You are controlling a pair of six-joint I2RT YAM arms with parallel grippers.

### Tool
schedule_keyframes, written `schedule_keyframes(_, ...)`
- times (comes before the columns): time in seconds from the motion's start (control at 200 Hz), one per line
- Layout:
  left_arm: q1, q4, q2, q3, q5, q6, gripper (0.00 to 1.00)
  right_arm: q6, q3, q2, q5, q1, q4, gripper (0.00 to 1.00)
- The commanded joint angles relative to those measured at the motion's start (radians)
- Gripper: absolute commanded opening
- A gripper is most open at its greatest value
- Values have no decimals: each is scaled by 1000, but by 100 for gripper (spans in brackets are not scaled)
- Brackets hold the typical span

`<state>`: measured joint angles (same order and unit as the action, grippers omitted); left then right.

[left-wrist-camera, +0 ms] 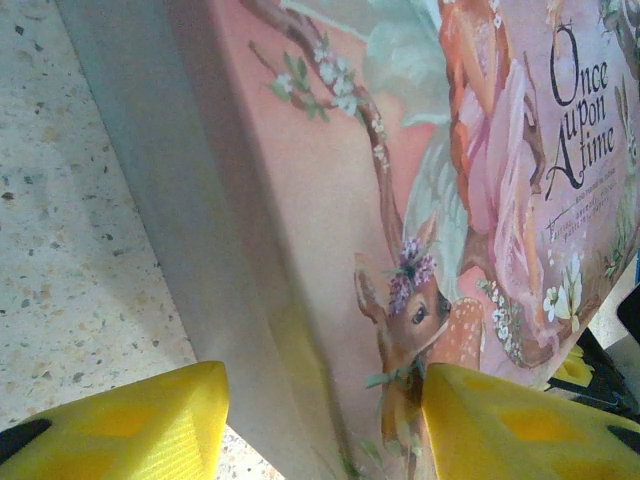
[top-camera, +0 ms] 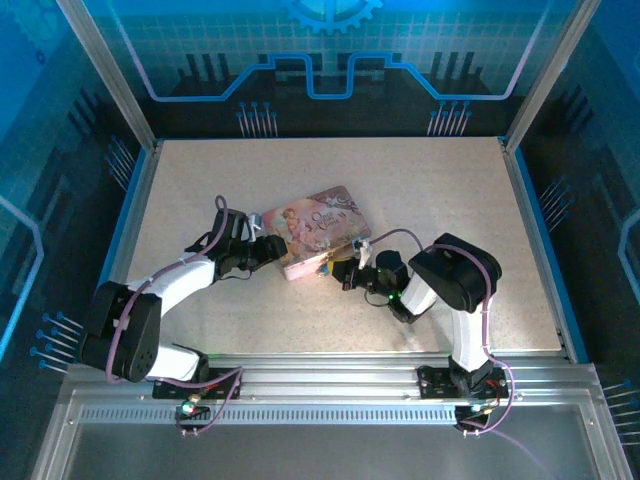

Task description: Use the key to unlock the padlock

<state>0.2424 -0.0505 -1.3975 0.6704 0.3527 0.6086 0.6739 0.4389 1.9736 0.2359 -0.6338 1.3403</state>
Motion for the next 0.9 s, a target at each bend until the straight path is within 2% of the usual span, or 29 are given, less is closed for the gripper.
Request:
schedule_keyframes(0.0,8,-71,-1,-28,-15,9,55,9,-2,-5,8,-7,74,5)
schedule_keyframes(0.51,8,-63,0,-51,-21,16,55,132,-50,-71,-73,13,81,0)
schedule_keyframes(0.895,8,-54,6,-68,-17,20,55,256,-60,-83,-80,39,81,0)
